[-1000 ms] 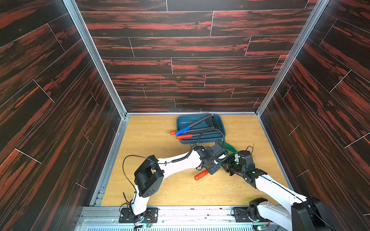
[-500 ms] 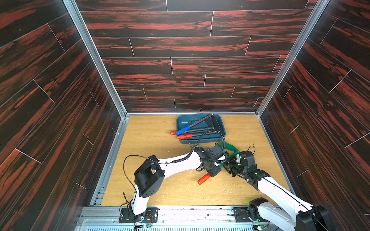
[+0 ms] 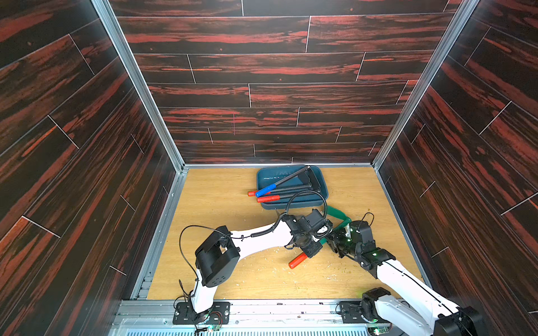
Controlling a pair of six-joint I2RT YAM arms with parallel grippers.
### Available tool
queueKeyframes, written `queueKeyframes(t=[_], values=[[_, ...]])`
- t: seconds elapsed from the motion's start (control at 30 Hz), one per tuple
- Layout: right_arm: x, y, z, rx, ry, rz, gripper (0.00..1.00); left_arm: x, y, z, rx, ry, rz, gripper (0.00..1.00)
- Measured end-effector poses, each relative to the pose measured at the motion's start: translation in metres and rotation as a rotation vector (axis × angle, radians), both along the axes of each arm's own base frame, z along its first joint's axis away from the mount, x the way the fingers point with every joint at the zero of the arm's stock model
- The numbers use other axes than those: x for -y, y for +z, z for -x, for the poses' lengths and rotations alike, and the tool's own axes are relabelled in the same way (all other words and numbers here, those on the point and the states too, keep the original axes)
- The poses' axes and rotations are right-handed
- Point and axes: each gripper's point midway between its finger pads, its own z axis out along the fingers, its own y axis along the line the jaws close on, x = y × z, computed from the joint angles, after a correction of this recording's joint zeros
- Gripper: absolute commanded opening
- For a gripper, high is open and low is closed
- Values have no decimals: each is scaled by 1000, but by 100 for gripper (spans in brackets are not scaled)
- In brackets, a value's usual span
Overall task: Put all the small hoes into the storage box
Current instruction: Pick up the hoe from the center of the board.
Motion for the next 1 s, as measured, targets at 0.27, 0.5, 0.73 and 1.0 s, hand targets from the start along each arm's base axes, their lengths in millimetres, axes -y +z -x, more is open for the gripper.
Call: queueKeyframes(t=[0.27,0.5,0.73,1.0], values=[[1,4,-1,15,-13,-8,0,-1,0,-4,-6,36,0,15],[1,3,-1,14,-16,-10,0,-1,0,-4,-4,36,1,0],[1,4,-1,22,-5,-5,11,-2,1,-5,2,36,-8,0],[0,22,-4,86,8,-6,21,-3,16,-9,43,21,-30,0]])
